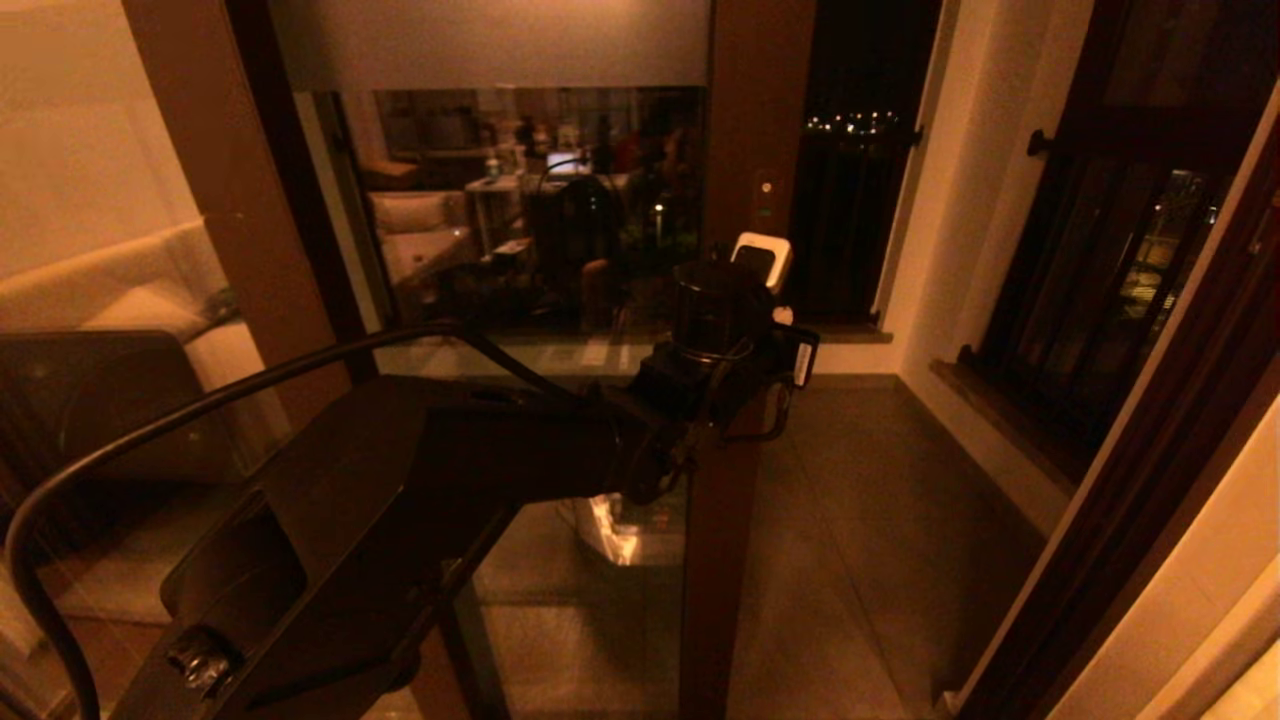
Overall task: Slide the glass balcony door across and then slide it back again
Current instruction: Open the slid door
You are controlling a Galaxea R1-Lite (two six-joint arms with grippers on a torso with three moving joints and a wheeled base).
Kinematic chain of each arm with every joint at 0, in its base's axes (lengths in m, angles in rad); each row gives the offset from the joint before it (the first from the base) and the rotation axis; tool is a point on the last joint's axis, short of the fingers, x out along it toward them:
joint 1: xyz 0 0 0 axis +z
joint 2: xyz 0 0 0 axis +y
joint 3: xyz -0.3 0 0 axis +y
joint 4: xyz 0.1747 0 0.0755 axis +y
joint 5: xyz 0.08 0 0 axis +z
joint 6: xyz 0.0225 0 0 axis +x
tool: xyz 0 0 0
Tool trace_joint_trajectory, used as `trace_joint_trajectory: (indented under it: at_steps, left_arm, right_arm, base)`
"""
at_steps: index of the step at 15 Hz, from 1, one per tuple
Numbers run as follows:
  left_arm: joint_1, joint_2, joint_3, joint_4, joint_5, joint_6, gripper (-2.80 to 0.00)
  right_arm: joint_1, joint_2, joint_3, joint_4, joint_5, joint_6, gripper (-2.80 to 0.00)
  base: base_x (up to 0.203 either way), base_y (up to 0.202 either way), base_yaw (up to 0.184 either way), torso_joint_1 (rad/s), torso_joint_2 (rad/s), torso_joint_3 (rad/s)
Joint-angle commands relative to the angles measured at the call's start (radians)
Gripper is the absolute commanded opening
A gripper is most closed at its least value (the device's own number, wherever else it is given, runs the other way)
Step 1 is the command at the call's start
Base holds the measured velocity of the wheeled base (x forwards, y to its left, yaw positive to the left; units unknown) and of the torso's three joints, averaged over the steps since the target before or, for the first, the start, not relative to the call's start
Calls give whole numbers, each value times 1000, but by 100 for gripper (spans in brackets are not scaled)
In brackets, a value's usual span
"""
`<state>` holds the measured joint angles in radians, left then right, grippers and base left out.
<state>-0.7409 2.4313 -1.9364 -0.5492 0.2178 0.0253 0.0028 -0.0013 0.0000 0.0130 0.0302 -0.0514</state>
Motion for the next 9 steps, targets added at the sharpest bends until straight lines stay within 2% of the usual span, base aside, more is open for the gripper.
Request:
trace_joint_trajectory:
  at_steps: [1,3,4,5,7,9]
  left_arm:
    - [3,2,0,-3,12,1,-280]
    - [3,-4,0,-4,30,2,-280]
    - [2,-10,0,-4,61,3,-280]
    - [0,-13,0,-3,97,20,-280]
    - [0,-7,0,-21,141,93,-280]
    - [1,-1,0,-50,151,97,-280]
  right_arm:
    - [0,1,0,-1,0,-1,-280]
    - [0,1,0,-1,0,-1,-280]
    - [0,1,0,0,0,-1,-280]
    - [0,1,0,-1,0,-1,-280]
    - [0,1,0,-1,0,-1,-280]
    - [0,1,0,0,0,-1,-280]
  base:
    - [0,0,0,0,0,0]
    - [0,0,0,0,0,0]
    - [0,0,0,0,0,0]
    - [0,0,0,0,0,0]
    - [0,0,0,0,0,0]
    - [0,0,0,0,0,0]
